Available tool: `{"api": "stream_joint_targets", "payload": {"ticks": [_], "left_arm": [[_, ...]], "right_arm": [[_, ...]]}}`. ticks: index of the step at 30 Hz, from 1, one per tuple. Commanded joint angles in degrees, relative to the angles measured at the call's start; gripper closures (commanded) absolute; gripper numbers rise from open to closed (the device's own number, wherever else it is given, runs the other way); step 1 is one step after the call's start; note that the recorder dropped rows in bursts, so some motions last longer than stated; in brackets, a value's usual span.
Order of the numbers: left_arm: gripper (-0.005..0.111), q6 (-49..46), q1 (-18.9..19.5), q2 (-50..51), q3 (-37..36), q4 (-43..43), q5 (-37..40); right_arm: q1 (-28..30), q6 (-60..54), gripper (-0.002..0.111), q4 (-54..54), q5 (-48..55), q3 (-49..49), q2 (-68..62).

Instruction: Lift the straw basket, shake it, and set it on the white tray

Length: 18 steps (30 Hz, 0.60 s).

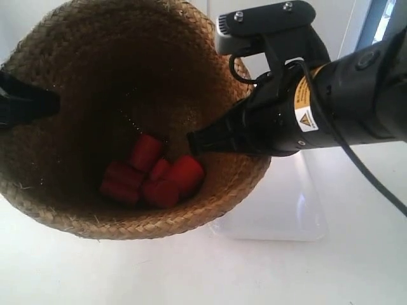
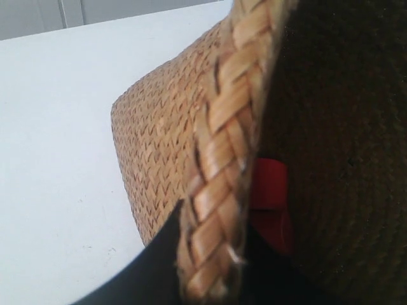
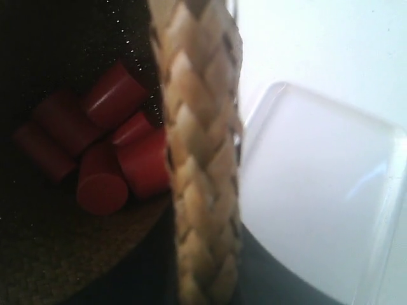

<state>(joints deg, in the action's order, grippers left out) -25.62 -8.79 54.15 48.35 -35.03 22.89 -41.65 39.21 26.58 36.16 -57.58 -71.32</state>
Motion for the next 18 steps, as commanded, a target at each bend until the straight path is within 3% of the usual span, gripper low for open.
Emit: {"api": "stream_joint_targets", "payload": {"ticks": [1,4,5,6,7,8,10,18], "left_arm": [[0.107,-1.7,0.0,-1.6,2.0,-1.8,1.2],[0.107,-7.0,0.0,-10.2,13.1,-2.7,6.8],[0.107,-4.7,0.1,-10.9,10.4,2.4,4.6],[0.107,3.5,0.2,-8.7,4.5,9.5,2.4],[0.107,11.7,0.2,-5.9,0.6,14.1,2.0],[0.107,13.1,0.0,-5.4,0.1,13.8,2.1],[0.107,5.6,-0.1,-6.3,0.9,8.4,0.2],[0.107,5.7,0.1,-5.7,0.8,6.4,2.4]], "right_arm": [[0.7,-2.5,0.108,3.9,2.1,-1.8,0.6],[-3.6,-8.1,0.108,1.2,5.2,-9.8,11.2],[-4.0,-4.5,0.108,5.0,-0.8,-5.9,12.9],[-3.5,2.4,0.108,12.3,-4.9,0.2,11.0],[-2.5,8.3,0.108,16.0,-0.9,3.4,6.9],[-2.3,9.4,0.108,14.2,4.2,3.3,4.0],[-2.3,5.9,0.108,12.8,3.7,2.3,4.6],[-2.3,6.0,0.108,11.0,1.2,1.1,6.1]]}}
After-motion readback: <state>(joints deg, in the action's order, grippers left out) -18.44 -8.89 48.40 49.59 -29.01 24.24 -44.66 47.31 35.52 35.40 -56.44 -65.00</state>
